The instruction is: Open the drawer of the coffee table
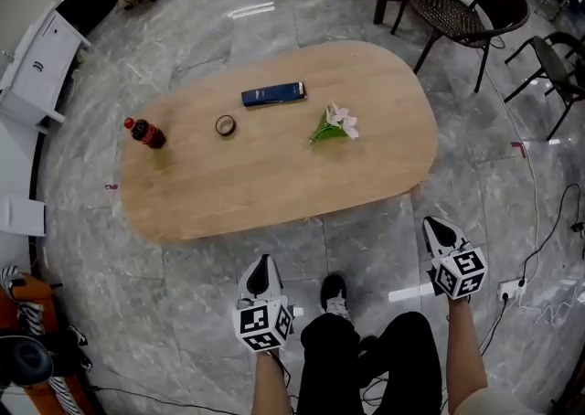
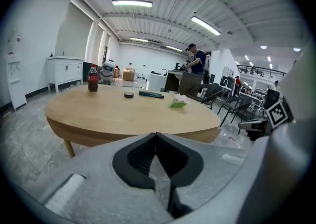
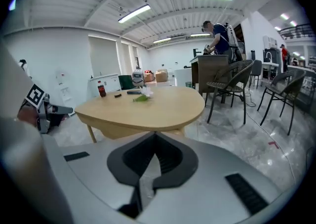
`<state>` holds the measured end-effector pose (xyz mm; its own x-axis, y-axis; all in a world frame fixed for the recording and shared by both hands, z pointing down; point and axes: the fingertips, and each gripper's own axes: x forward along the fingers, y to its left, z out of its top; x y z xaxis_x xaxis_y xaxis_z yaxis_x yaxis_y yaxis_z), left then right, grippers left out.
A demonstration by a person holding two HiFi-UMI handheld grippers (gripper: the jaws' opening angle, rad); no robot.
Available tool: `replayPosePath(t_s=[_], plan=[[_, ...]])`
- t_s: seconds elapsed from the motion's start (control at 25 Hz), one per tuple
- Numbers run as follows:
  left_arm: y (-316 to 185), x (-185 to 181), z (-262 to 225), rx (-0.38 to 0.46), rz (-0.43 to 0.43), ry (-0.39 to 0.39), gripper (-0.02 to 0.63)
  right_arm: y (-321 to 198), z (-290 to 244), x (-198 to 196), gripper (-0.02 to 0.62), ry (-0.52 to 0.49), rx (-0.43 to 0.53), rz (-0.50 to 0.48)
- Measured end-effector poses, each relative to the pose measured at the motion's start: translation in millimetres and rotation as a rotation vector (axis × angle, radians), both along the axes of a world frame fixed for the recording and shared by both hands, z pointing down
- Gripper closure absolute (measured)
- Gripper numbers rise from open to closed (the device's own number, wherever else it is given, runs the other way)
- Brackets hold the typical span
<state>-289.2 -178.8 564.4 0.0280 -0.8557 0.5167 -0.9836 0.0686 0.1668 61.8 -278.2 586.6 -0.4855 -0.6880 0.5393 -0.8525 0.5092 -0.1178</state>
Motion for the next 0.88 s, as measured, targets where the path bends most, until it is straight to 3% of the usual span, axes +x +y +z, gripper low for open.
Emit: replayPosePath(t_s=[0.16,0.48,0.88], plan=[[-15.0,-14.6,63.1,0.065,-0.041,0.011,0.597,-17.2,63.7,12.1,0.580,0.052,0.061,0.022],[-40.5,-27.4,144.2,0.169,-0.033,-0.056,0.595,-35.5,139.0,17.2,0.580,-0.041,0.160,-0.008],[-49.3,-8.3,141.1,0.254,0.072,-0.118,0.595,-33.6,125.5,34.6,0.577,-0.131,0.302,-0.042]])
